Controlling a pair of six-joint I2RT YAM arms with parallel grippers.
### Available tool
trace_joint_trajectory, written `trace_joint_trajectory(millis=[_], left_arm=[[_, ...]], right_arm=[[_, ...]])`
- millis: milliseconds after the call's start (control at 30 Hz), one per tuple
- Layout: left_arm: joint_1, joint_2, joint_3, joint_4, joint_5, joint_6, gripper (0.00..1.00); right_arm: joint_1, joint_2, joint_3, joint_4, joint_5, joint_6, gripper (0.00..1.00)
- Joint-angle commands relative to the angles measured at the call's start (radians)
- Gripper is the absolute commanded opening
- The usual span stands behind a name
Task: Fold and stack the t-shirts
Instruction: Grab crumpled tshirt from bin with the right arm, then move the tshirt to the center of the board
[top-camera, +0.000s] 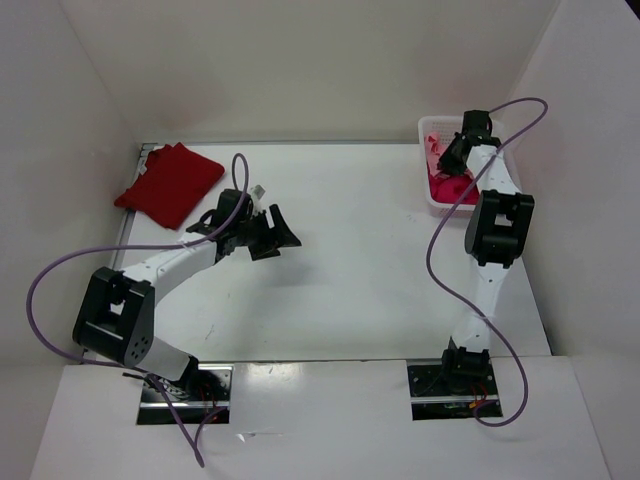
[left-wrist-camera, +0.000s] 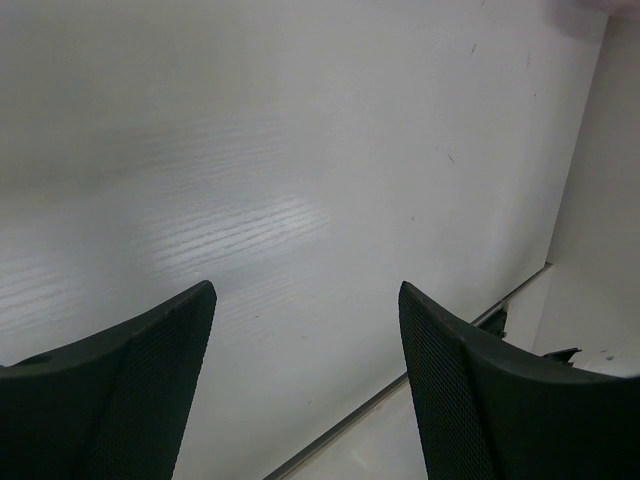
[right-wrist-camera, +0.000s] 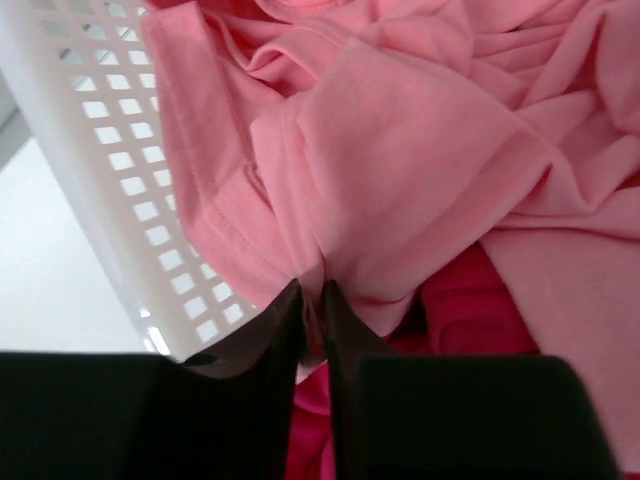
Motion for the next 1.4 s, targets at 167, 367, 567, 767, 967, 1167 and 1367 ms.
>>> trace_joint_trajectory(millis=[167,367,567,767,967,1167,1367], left_arm=[[0.001,-0.036,-0.007,0.018,0.0,-0.008,0.81],[0.001,-0.014,0.028,0.038,0.012,-0.008,0.81],[0.001,0.016,0.169,-0.005,0.014,0.035,0.81],[0.069,0.027,0.22,-0.005,0.014,0.006,0.81],[0.147,0.009,0.166,0.038,-0.008,-0.065,0.81],[0.253,-0.028,0.111,0.047,0.012,-0.085,0.84],[0.431,-0.079,0.034,0.047,0.052,-0.103,0.84]], right_arm=[[0.006,-0.14,-0.029,0.084,-0.046,0.053,0.0],[0.006,-0.372,-0.116,0.095,-0.012,0.053,0.0],[0.016,-0.634,-0.15,0.135,-0.09,0.125,0.0],[0.146,-0.755,0.081,0.177,-0.427,0.227,0.0],[0.41,-0.656,0.42,0.29,-0.666,0.342,0.0],[0.487,-0.569,0.632,0.363,-0.739,0.405,0.0],[0.454,-0.684,0.099,0.403,-0.687,0.29,0.0]])
